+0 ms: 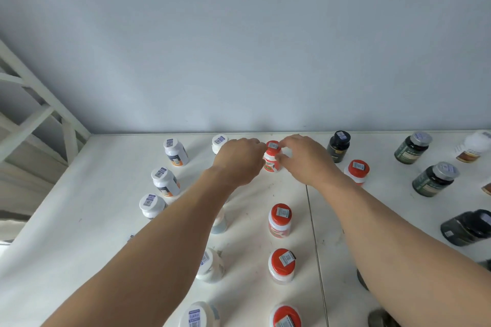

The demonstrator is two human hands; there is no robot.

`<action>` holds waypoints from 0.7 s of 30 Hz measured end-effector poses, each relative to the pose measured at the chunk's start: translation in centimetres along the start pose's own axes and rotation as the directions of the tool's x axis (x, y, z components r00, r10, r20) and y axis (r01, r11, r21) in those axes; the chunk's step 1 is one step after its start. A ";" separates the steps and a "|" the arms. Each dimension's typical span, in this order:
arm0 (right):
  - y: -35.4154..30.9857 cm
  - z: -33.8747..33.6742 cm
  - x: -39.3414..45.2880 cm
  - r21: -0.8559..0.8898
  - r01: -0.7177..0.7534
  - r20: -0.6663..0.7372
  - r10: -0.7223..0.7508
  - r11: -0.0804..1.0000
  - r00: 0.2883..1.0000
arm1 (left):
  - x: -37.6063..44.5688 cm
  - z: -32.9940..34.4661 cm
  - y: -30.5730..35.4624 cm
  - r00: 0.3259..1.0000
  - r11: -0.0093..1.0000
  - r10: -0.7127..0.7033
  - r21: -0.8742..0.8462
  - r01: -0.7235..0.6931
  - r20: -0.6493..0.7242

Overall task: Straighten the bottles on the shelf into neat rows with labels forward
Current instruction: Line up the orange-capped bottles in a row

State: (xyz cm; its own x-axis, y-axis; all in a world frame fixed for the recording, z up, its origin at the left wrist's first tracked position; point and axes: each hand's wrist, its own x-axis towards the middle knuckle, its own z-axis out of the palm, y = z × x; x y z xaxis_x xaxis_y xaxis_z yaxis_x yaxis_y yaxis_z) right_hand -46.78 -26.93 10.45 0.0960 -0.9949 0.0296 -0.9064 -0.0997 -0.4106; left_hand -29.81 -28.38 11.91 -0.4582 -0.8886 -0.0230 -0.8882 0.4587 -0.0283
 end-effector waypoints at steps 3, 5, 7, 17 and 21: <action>-1.0 -1.6 -2.4 -0.136 0.036 0.013 -0.034 0.990 0.999 | -1.6 -0.9 0.9 0.998 0.999 0.038 0.039 -0.036 -0.046; -1.5 -2.6 -4.1 -0.169 0.036 0.013 -0.035 0.985 0.999 | -2.8 -1.5 1.7 0.995 0.997 0.063 0.039 -0.060 -0.071; -1.8 -3.3 -6.0 -0.198 0.039 -0.008 -0.041 0.979 0.999 | -4.2 -1.9 2.5 0.990 0.994 0.100 0.041 -0.097 -0.100; -2.4 -5.5 -18.0 -0.201 -0.067 -0.145 0.038 0.977 0.989 | -13.5 -3.8 9.2 0.961 0.974 0.219 -0.016 -0.225 -0.170; -1.6 -6.6 -22.4 -0.152 -0.111 -0.191 0.081 0.982 0.978 | -16.3 -3.9 12.0 0.951 0.966 0.253 -0.008 -0.258 -0.175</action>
State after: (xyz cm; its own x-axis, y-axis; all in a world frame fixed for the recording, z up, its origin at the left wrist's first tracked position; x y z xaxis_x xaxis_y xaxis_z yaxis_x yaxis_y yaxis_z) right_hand -50.22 -4.55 16.48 -0.0579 -0.9838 0.1696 -0.9634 0.0105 -0.2677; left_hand -33.14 -8.39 15.80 -0.6670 -0.7306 0.1460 -0.7398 0.6727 -0.0139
